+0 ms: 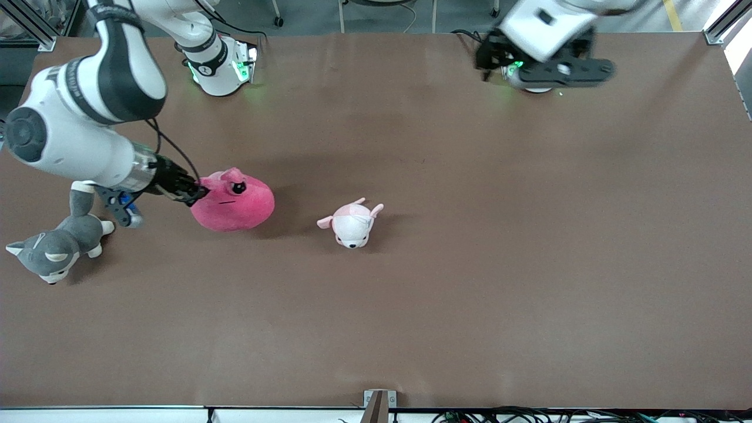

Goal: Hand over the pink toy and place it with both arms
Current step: 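Open the left gripper and withdraw while the right gripper carries the plush, then lower the plush beside the grey cat and open the right gripper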

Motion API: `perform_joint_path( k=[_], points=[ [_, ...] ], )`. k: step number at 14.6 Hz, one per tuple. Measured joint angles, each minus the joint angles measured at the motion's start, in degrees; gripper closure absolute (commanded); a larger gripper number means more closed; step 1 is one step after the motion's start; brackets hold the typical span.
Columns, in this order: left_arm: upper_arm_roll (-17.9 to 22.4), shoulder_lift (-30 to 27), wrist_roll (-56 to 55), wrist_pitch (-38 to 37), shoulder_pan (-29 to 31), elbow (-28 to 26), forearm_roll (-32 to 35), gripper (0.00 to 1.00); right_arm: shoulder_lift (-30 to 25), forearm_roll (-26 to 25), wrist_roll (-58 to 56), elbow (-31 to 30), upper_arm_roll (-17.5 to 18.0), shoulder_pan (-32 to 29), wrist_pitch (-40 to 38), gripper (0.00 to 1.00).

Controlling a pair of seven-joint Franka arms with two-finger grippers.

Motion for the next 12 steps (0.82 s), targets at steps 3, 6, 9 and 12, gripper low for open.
perform_joint_path(
  k=[3, 6, 9, 12],
  points=[
    [-0.01, -1.16, 9.01, 0.34, 7.41, -3.28, 2.52, 0.00, 0.69, 0.00, -3.75, -1.88, 0.03, -2.76, 2.09, 1.00],
    [-0.10, -1.33, 14.63, 5.20, 11.45, -7.54, 5.02, 0.00, 1.61, 0.00, -4.45, -3.97, 0.12, -3.04, 5.17, 0.98],
    [-0.22, -1.42, 20.65, 11.46, 15.09, -12.67, 6.39, 0.00, 3.33, 0.00, -4.62, -4.55, 0.15, -3.28, 6.86, 0.97],
    [-0.20, -2.67, 24.76, 14.18, 17.48, -15.58, 6.39, 0.00, 5.51, 0.00, -7.37, -4.76, 0.14, -4.15, 8.37, 0.59]
  ],
)
